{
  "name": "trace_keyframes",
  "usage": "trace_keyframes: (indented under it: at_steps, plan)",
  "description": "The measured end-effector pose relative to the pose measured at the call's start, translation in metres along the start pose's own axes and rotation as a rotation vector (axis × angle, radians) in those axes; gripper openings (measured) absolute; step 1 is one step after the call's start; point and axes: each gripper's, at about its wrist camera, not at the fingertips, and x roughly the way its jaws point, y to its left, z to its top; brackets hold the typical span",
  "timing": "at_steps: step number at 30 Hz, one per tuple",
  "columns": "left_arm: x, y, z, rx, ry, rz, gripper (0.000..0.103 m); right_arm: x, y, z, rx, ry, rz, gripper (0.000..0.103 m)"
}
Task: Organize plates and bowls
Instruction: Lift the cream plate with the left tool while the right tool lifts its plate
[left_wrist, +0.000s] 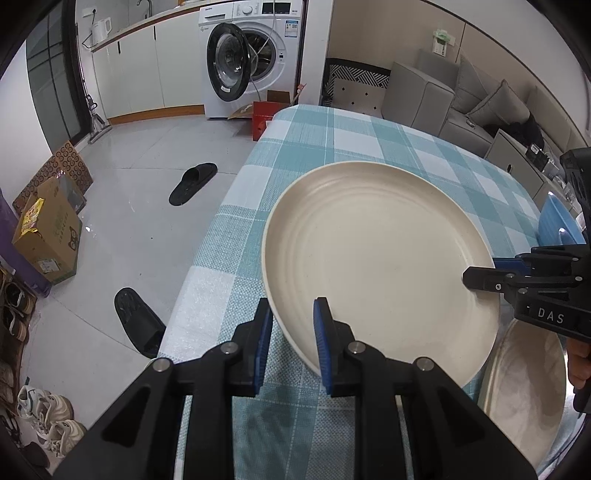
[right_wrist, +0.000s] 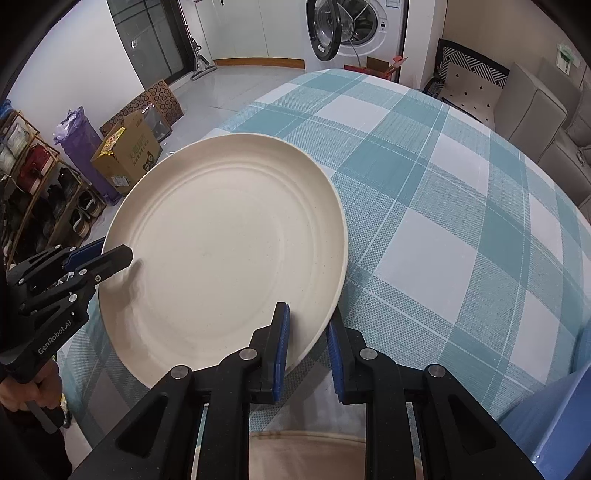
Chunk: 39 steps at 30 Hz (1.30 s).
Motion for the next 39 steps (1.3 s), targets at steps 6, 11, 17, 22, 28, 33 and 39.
trace_keyframes:
  at_steps: [6,11,17,22,28,33,39]
  plan:
    - [-0.018,-0.007,0.001,0.01,-0.031,-0.006,0.021,-0.024,0.002,-0.004,-0.009,-0.032,-0.007,0.02]
    - [-0.032,-0.015,0.004,0.026,-0.056,-0.007,0.021,-0.042,0.001,-0.01,-0.006,-0.056,-0.012,0.02]
    - [-0.047,-0.028,0.005,0.054,-0.078,-0.025,0.021,-0.064,-0.006,-0.024,0.015,-0.075,-0.011,0.02]
    - [-0.06,-0.044,0.004,0.08,-0.094,-0.037,0.021,-0.085,-0.014,-0.039,0.034,-0.094,-0.015,0.02]
    - [-0.073,-0.061,0.0,0.106,-0.111,-0.054,0.021,-0.111,-0.022,-0.057,0.044,-0.121,-0.028,0.02]
    - [-0.084,-0.075,-0.005,0.124,-0.121,-0.076,0.021,-0.132,-0.027,-0.075,0.053,-0.142,-0.041,0.02]
    - [-0.097,-0.092,-0.011,0.155,-0.133,-0.089,0.021,-0.152,-0.034,-0.094,0.066,-0.161,-0.054,0.02]
